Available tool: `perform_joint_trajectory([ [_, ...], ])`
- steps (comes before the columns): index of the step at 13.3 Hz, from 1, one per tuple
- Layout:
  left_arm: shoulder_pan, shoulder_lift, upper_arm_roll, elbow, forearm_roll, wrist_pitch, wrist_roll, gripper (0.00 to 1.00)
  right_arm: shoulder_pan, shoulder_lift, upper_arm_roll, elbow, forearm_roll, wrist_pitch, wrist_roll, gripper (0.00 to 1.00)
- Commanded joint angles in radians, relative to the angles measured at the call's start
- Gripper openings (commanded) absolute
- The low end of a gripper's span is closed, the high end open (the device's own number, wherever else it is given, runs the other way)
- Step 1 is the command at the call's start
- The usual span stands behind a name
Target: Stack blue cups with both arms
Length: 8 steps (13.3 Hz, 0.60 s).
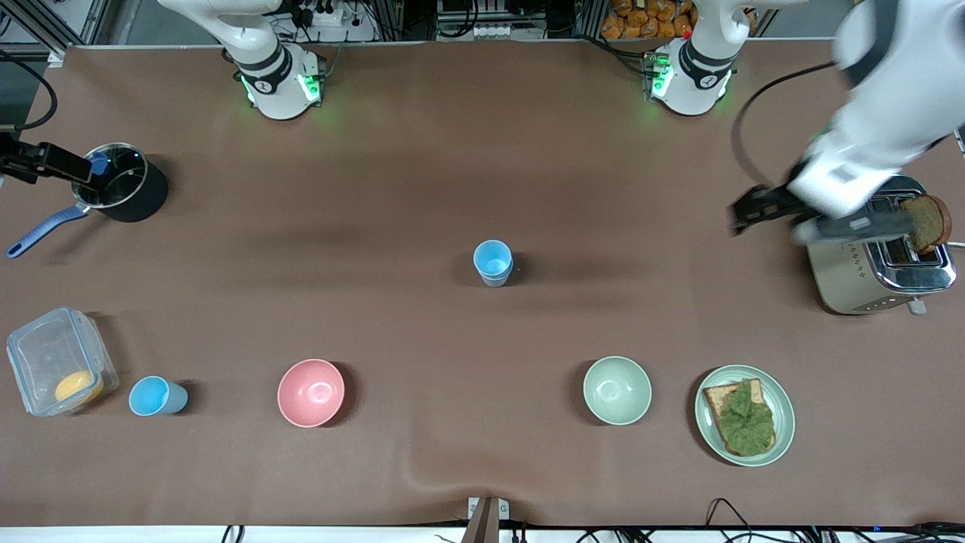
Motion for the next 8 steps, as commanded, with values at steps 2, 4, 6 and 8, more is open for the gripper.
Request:
perform_joint_trajectory([
  [2,0.083,-0.129,-0.034,-0.026,0.016,-0.136,0.004,1.0,-0.024,-0.006,0.017,-0.005,-0.01,-0.003,-0.012,1.0],
  [4,0.091,-0.109,-0.036,0.04,0.039,-0.189,0.002,1.0,-0.024,-0.006,0.017,-0.005,-0.01,-0.005,-0.012,1.0],
  [6,0.097,-0.105,-0.036,0.045,0.053,-0.194,0.001,1.0,-0.024,-0.006,0.017,-0.005,-0.01,-0.005,-0.012,1.0],
  [8,0.1,-0.085,-0.033,0.062,0.056,-0.183,0.004,1.0,-0.024,-0.006,0.017,-0.005,-0.01,-0.005,-0.012,1.0],
])
